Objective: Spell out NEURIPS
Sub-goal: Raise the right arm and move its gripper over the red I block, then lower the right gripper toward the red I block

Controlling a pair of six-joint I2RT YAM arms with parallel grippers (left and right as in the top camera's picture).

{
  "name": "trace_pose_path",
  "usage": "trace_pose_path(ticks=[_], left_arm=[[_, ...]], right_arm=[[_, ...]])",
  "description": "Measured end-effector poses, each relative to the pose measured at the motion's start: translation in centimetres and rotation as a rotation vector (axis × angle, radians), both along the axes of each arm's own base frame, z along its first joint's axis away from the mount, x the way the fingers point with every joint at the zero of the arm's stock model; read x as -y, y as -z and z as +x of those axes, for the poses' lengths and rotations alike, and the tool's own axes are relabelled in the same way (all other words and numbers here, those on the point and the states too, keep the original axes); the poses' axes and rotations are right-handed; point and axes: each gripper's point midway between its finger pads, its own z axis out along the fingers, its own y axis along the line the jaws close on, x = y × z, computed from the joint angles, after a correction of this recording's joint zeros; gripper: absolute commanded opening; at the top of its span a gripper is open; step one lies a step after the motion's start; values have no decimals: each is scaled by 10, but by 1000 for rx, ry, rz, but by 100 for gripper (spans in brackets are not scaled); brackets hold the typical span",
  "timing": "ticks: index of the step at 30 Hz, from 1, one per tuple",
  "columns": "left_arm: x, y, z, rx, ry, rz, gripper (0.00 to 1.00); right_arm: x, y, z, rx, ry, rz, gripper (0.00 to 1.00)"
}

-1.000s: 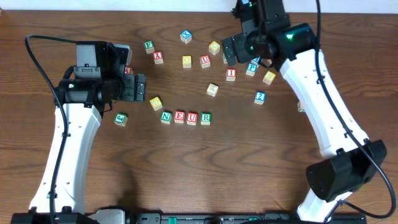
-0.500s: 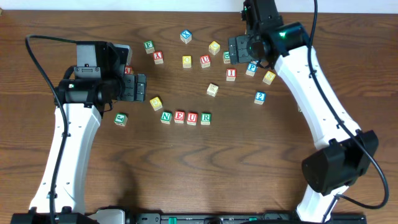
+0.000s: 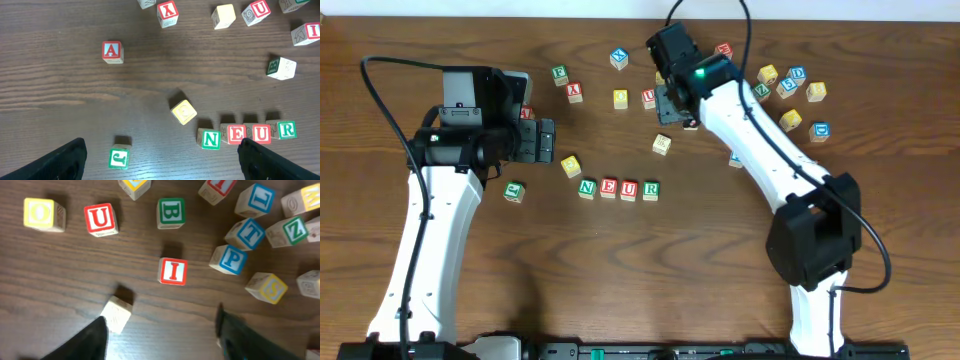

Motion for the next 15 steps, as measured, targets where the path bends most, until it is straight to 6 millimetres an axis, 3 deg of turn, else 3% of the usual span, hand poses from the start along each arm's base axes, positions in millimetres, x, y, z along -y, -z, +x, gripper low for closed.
trace_pose_path(ticks=[3, 10, 15], left_arm=[[0, 0, 0, 0, 0, 0, 95], [0, 0, 0, 0, 0, 0, 95], [0, 0, 0, 0, 0, 0, 95]], right_arm=[[0, 6, 2, -3, 21, -1, 73], [3, 10, 3, -3, 43, -11, 70], [6, 30, 5, -25, 83, -29, 71]])
